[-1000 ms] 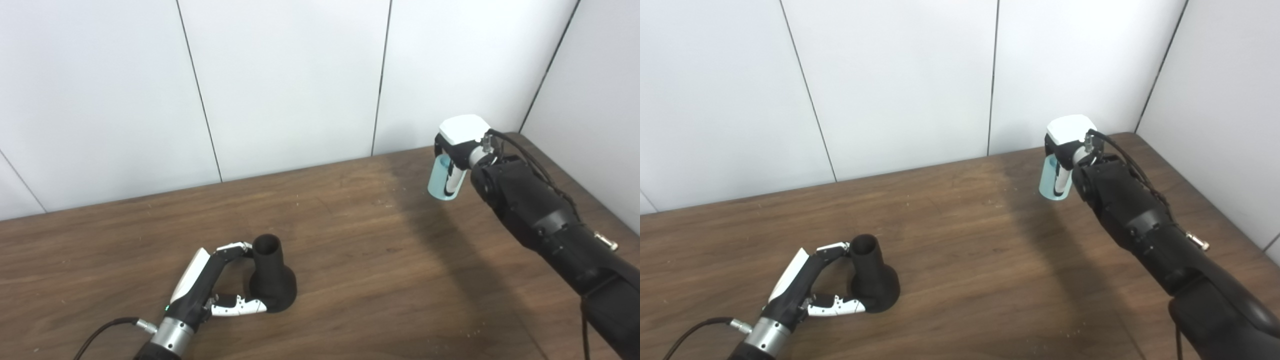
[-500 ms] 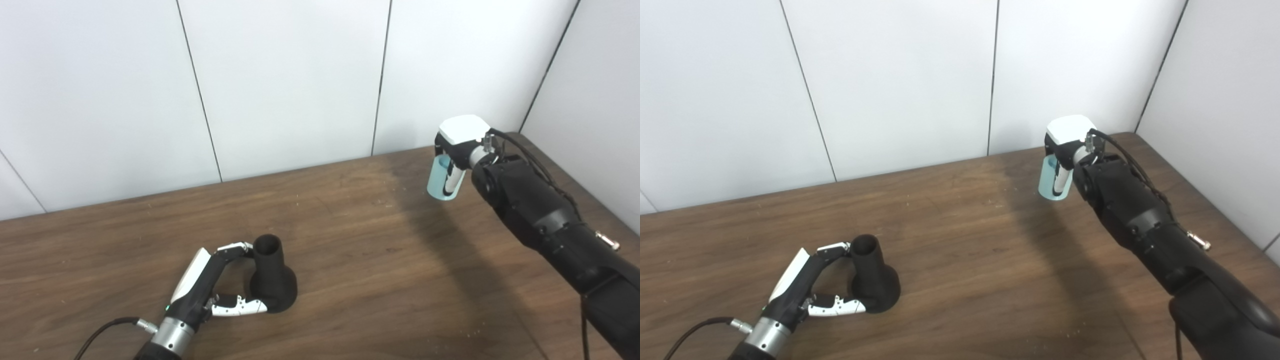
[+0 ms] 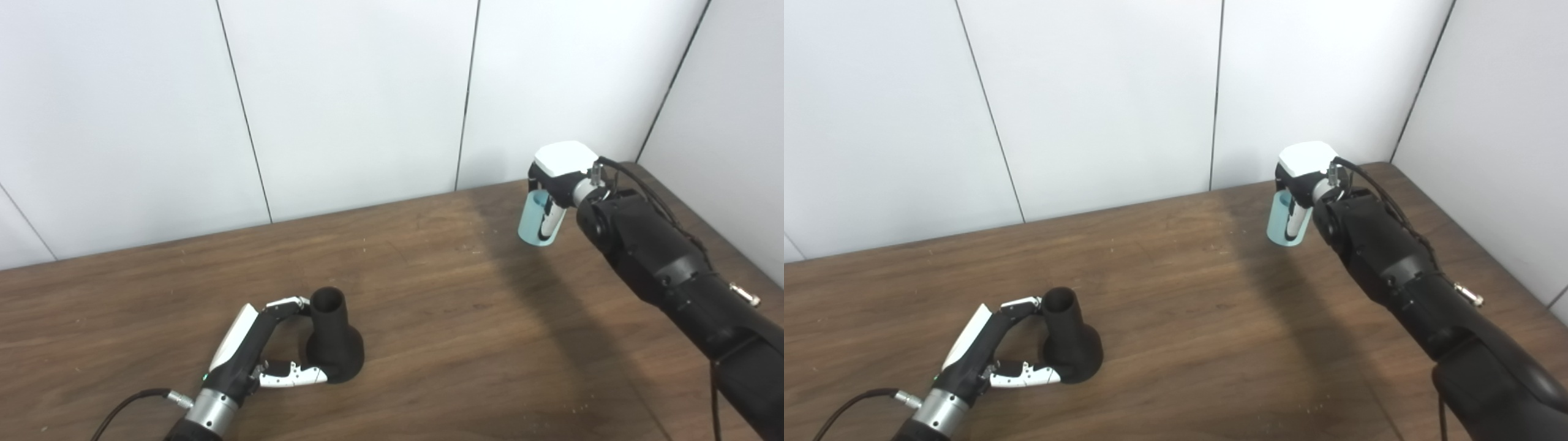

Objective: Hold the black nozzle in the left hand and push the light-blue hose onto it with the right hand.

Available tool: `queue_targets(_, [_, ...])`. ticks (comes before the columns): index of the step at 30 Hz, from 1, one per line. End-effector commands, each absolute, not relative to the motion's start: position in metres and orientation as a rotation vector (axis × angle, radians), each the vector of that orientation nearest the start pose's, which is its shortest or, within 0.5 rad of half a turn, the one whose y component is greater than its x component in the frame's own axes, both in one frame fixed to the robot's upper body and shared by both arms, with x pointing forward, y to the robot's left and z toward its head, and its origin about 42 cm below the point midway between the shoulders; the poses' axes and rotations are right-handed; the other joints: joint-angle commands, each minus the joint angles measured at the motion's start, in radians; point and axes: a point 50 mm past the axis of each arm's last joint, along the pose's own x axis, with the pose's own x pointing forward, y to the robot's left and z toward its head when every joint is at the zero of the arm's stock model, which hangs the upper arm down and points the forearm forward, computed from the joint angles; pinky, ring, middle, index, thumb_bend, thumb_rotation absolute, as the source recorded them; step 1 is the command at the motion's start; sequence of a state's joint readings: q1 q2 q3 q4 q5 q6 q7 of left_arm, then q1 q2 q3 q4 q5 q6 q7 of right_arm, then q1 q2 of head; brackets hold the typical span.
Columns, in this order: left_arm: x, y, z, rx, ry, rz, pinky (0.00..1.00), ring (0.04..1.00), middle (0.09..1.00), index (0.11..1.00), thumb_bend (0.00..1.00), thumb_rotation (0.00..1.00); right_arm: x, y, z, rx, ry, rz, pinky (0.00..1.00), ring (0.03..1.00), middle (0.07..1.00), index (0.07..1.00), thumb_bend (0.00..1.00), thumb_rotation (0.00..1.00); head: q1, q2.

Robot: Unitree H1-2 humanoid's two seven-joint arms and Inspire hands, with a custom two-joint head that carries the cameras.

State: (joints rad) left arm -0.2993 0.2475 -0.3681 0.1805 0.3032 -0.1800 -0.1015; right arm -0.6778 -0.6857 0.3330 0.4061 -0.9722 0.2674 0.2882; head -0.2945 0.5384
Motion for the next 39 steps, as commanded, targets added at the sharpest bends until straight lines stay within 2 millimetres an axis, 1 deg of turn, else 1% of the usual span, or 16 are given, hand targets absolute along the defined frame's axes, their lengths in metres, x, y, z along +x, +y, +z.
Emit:
queue_targets(1, [0.341,0.181,0.095,0.699,-0.089,-0.6,0.9,0.718,0.597,0.481,0.51,0.08,0.475,-0.381,0.322,-1.729,0.108,-0.122,0.12,0.406,0.492,0.484,0.52,0.0,0.001,0.001])
queue_targets(2, [0.341,0.181,0.095,0.7,-0.087,-0.6,0.9,0.718,0.597,0.481,0.51,0.08,0.474,-0.376,0.325,-1.727,0.099,-0.119,0.11,0.301,0.481,0.483,0.53,0.0,0.001,0.001])
queue_targets(3, [0.34,0.18,0.095,0.702,-0.085,-0.602,0.9,0.718,0.597,0.481,0.51,0.08,0.472,-0.369,0.331,-1.727,0.078,-0.112,0.1,0.247,0.476,0.483,0.53,0.0,0.006,0.008])
queue_targets(4, [0.34,0.179,0.095,0.703,-0.083,-0.603,0.9,0.718,0.597,0.481,0.51,0.08,0.469,-0.361,0.337,-1.73,0.056,-0.105,0.09,0.211,0.472,0.482,0.53,0.0,0.006,0.008])
queue_targets(6, [0.339,0.176,0.095,0.705,-0.08,-0.605,0.9,0.718,0.598,0.481,0.51,0.08,0.463,-0.348,0.347,-1.738,0.018,-0.09,0.09,0.19,0.47,0.483,0.53,0.0,0.012,0.012])
queue_targets(16, [0.338,0.165,0.101,0.702,-0.075,-0.614,0.9,0.723,0.6,0.481,0.51,0.08,0.442,-0.302,0.38,-1.767,-0.173,0.029,0.07,0.165,0.47,0.482,0.53,0.0,0.051,0.019])
queue_targets(22, [0.333,0.158,0.097,0.695,-0.064,-0.616,0.91,0.722,0.604,0.481,0.51,0.08,0.427,-0.279,0.389,-1.735,-0.287,0.108,0.08,0.165,0.47,0.481,0.53,0.0,0.081,0.028])
queue_targets(24, [0.327,0.153,0.094,0.688,-0.054,-0.622,0.91,0.723,0.606,0.481,0.51,0.08,0.422,-0.27,0.391,-1.729,-0.326,0.137,0.08,0.165,0.47,0.481,0.53,0.0,0.113,0.042])
queue_targets(26, [0.323,0.148,0.092,0.683,-0.046,-0.628,0.91,0.723,0.609,0.481,0.51,0.08,0.418,-0.265,0.393,-1.728,-0.35,0.156,0.07,0.164,0.47,0.482,0.53,0.0,0.134,0.049])
queue_targets(29, [0.316,0.141,0.089,0.677,-0.032,-0.647,0.91,0.721,0.601,0.48,0.51,0.08,0.411,-0.257,0.402,-1.735,-0.396,0.193,0.07,0.163,0.47,0.482,0.53,0.0,0.173,0.063])
queue_targets(30, [0.315,0.139,0.088,0.676,-0.029,-0.65,0.91,0.721,0.6,0.48,0.51,0.08,0.41,-0.256,0.404,-1.736,-0.402,0.199,0.07,0.163,0.47,0.482,0.53,0.0,0.173,0.063])
queue_targets(34, [0.315,0.132,0.092,0.686,-0.022,-0.665,0.88,0.719,0.602,0.48,0.51,0.08,0.399,-0.249,0.417,-1.727,-0.452,0.234,0.08,0.166,0.47,0.483,0.53,0.0,0.217,0.081])
queue_targets(36, [0.315,0.13,0.093,0.688,-0.02,-0.666,0.87,0.718,0.605,0.48,0.52,0.08,0.397,-0.248,0.419,-1.723,-0.459,0.24,0.08,0.173,0.47,0.483,0.53,0.0,0.217,0.081])
queue_targets(37, [0.317,0.128,0.095,0.692,-0.015,-0.668,0.87,0.718,0.605,0.479,0.52,0.08,0.394,-0.246,0.421,-1.713,-0.48,0.251,0.08,0.174,0.47,0.483,0.53,0.0,0.233,0.086])
queue_targets(39, [0.319,0.126,0.096,0.696,-0.009,-0.671,0.85,0.727,0.606,0.478,0.52,0.08,0.389,-0.243,0.424,-1.7,-0.507,0.266,0.09,0.181,0.47,0.483,0.53,0.0,0.238,0.088])
